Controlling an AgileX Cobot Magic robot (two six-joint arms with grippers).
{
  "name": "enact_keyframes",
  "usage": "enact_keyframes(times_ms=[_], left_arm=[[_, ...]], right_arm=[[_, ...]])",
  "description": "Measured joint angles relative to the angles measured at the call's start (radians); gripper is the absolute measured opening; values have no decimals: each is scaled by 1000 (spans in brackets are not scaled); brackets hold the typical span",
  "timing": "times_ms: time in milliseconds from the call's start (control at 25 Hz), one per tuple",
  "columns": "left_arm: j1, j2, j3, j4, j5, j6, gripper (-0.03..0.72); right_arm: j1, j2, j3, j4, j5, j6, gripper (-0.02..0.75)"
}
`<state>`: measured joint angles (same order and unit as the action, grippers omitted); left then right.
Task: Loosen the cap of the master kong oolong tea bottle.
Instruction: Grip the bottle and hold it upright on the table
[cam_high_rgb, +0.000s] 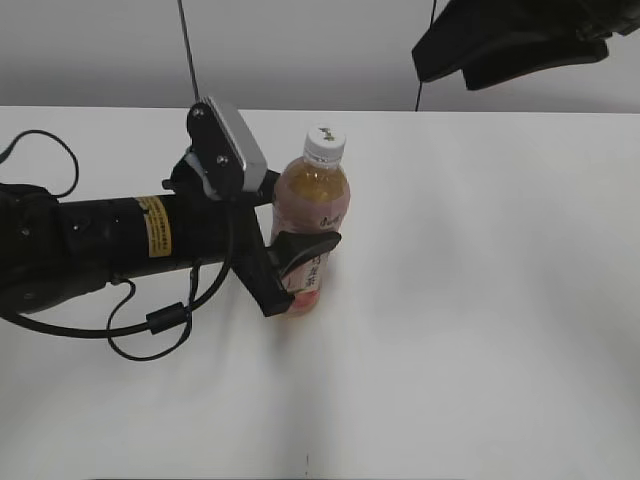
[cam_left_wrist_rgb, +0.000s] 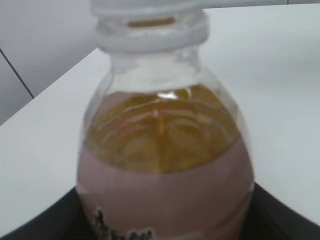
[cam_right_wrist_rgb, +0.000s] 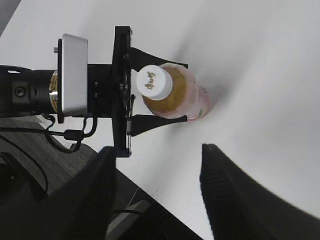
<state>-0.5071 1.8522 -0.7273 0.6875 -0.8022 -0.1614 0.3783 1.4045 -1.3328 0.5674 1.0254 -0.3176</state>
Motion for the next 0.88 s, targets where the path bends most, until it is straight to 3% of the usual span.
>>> enact_keyframes(times_ms=[320, 640, 880], left_arm=[[0, -62, 0, 1, 66, 31, 428], [0, -62, -19, 30, 161, 46, 428], [0, -65, -58, 47, 185, 47, 428]], right_arm=[[17, 135, -114, -6, 110, 156, 408], [21, 229, -210, 9, 131, 277, 408], [69, 318, -271, 0, 141, 349, 407]])
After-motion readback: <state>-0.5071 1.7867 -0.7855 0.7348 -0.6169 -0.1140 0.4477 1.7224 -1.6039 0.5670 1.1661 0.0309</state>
